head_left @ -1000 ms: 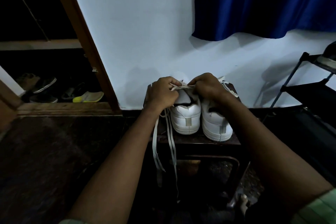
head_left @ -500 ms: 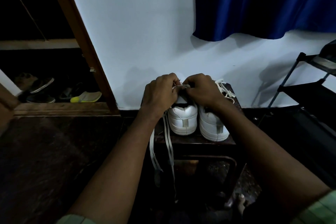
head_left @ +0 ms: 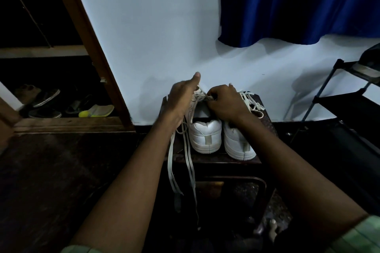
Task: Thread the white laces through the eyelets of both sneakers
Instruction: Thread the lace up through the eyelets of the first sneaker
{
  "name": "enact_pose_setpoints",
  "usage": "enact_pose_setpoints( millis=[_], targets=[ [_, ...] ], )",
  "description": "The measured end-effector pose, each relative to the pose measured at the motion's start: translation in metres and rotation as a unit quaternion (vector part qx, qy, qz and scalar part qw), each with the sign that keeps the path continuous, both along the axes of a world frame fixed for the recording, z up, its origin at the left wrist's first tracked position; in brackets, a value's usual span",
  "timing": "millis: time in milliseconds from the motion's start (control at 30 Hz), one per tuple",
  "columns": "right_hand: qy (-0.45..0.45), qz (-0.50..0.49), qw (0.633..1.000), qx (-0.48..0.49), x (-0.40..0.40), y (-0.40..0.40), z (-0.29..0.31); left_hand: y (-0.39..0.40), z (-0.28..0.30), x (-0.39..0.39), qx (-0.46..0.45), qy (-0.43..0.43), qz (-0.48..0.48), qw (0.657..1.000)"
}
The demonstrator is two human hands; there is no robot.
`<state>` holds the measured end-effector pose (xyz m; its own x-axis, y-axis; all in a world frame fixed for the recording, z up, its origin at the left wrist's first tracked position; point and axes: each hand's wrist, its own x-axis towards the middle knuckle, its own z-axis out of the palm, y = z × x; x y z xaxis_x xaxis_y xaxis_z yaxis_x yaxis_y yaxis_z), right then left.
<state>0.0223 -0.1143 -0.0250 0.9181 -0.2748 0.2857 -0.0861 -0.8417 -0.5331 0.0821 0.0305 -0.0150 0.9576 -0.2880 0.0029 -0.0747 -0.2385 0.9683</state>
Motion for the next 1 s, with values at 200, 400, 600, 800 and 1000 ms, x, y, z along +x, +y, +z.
enact_pose_setpoints(
  millis=[200, 400, 600, 800, 1000],
  targets=[
    [0.004, -0.002, 0.999, -0.034, -0.001, 0.000, 0.003, 0.019, 0.017, -0.002, 0.170, -0.160, -0.067, 0.970],
    [0.000, -0.006, 1.000, -0.018, -0.004, 0.003, 0.003, 0.018, 0.028, -0.003, -0.237, 0.028, -0.117, 0.964],
    [0.010, 0.001, 1.000, -0.013, -0.005, 0.004, 0.005, 0.031, 0.028, -0.005, 0.111, -0.059, -0.138, 0.983],
    [0.018, -0.010, 1.000, -0.008, -0.007, 0.006, 0.007, 0.020, 0.034, -0.004, -0.296, 0.020, -0.131, 0.946],
    [0.024, -0.008, 1.000, -0.013, -0.007, 0.006, 0.007, 0.016, 0.021, 0.003, -0.356, 0.040, -0.085, 0.930]
  ],
)
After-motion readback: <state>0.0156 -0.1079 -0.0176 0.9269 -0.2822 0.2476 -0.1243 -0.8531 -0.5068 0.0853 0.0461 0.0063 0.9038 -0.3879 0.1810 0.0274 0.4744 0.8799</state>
